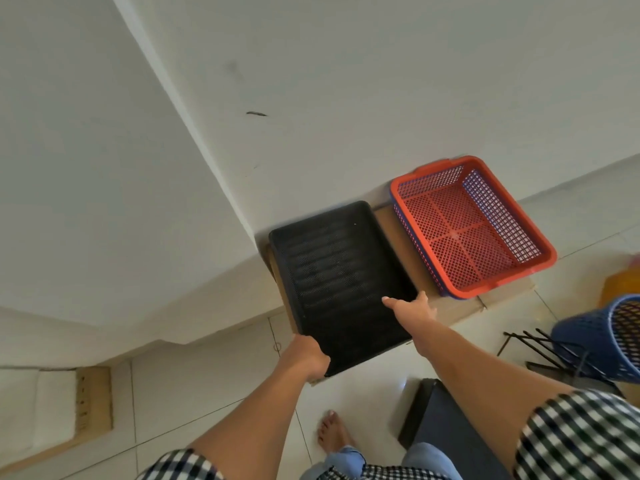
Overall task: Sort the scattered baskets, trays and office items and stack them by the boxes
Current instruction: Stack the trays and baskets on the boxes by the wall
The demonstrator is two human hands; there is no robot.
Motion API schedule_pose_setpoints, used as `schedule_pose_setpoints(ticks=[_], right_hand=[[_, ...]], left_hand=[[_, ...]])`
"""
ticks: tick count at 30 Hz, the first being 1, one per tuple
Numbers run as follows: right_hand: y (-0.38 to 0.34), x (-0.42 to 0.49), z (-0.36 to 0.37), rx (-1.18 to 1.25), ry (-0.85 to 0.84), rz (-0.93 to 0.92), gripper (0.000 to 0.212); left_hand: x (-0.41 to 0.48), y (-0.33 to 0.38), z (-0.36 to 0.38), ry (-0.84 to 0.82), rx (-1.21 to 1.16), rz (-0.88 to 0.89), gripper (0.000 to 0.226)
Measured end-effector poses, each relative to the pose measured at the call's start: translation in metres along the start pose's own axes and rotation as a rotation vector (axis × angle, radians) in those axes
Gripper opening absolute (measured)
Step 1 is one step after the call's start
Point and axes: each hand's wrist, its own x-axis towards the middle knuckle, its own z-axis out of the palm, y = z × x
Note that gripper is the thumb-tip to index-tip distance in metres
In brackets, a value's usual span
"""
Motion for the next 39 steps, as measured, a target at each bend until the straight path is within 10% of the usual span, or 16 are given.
schedule_pose_setpoints(ticks=[6,11,39], right_hand=[[0.028,-0.006,-0.015,0.064,-0.006,-0.067,0.095],[0.068,-0.011,-0.042,-0.034,0.045,-0.193,0.096],[0.567,-0.143,-0.317,0.222,0.552,0.237,0.092]], left_hand=[[-0.016,0.016,0.012,0.214,-0.019,-0.097,0.012],[-0.038,0.059,0.021,0.447,0.101,0.004,0.044],[-0.26,0.312,0.423,0.136,0.792,0.753,0.077]])
